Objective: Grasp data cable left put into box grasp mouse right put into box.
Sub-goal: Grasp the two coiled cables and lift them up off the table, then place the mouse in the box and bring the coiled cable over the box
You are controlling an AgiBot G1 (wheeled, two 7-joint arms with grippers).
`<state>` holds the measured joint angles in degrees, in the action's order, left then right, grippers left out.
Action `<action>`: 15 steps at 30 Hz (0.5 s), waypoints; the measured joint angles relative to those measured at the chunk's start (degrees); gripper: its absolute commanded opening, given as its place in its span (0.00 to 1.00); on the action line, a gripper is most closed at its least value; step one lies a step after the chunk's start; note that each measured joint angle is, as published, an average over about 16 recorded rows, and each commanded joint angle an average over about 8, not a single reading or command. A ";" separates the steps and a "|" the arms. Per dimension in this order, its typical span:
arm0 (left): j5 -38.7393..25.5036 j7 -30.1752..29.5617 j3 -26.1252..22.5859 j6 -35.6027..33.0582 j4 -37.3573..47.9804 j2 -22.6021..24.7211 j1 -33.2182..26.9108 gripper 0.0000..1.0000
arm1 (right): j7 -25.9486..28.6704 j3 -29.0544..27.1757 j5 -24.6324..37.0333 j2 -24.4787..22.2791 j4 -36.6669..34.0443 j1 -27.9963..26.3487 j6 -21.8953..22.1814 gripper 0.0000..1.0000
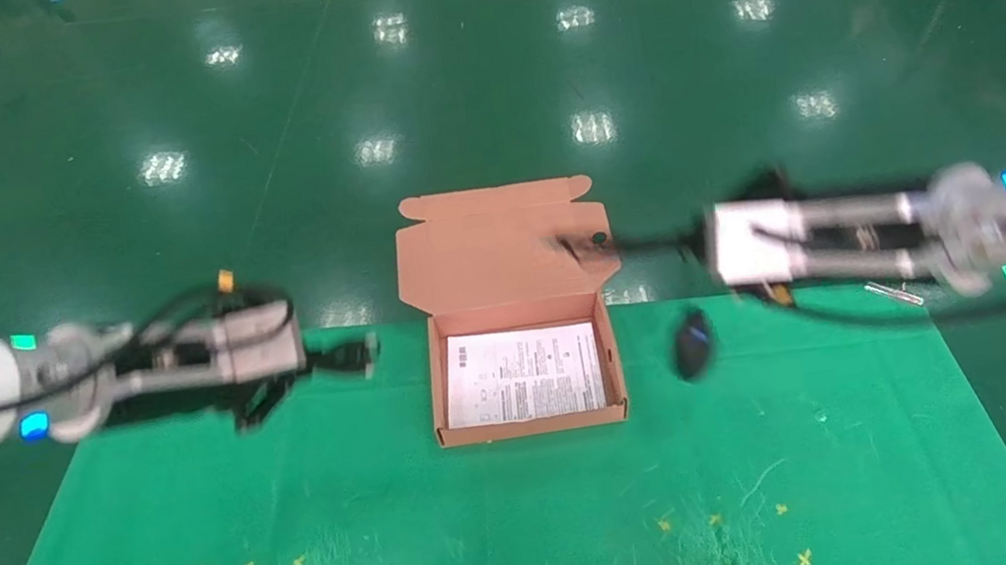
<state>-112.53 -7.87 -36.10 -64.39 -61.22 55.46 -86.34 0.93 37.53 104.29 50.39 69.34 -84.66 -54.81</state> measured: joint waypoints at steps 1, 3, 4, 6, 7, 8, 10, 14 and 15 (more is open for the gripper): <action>-0.47 -0.27 0.13 0.64 -0.69 0.24 -0.46 0.00 | -0.37 -0.18 0.04 0.82 -0.31 -0.97 0.50 0.00; -1.50 -0.79 0.34 1.97 -1.71 0.85 -1.37 0.00 | -1.45 -0.45 -0.06 2.77 -1.52 -2.89 1.47 0.00; -2.06 -1.05 0.42 2.65 -2.04 1.22 -1.82 0.00 | -2.21 -0.52 -0.15 3.88 -2.42 -3.86 1.90 0.00; -3.15 -1.57 0.55 3.92 -2.43 2.02 -2.69 0.00 | -3.92 -0.56 -0.37 6.18 -4.66 -5.82 2.64 0.00; -3.65 -1.82 0.59 4.49 -2.50 2.41 -3.10 0.00 | -4.84 -0.56 -0.54 7.30 -5.92 -6.74 2.95 0.00; -4.11 -2.07 0.64 5.01 -2.49 2.80 -3.48 0.00 | -5.78 -0.55 -0.71 8.38 -7.22 -7.60 3.22 0.00; -5.01 -2.53 0.70 6.00 -2.40 3.53 -4.23 0.00 | -7.71 -0.53 -1.08 10.46 -9.86 -9.28 3.77 0.00; -6.31 -3.32 0.80 7.35 -1.95 4.63 -5.38 0.00 | -11.03 -0.49 -1.81 13.65 -14.43 -11.88 4.44 0.00; -6.47 -3.50 0.83 7.53 -1.82 4.80 -5.56 0.00 | -11.71 -0.48 -2.00 14.21 -15.35 -12.33 4.51 0.00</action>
<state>-119.00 -11.37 -35.26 -56.86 -63.05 60.26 -91.90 -10.78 37.05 102.30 64.60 53.99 -96.99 -50.29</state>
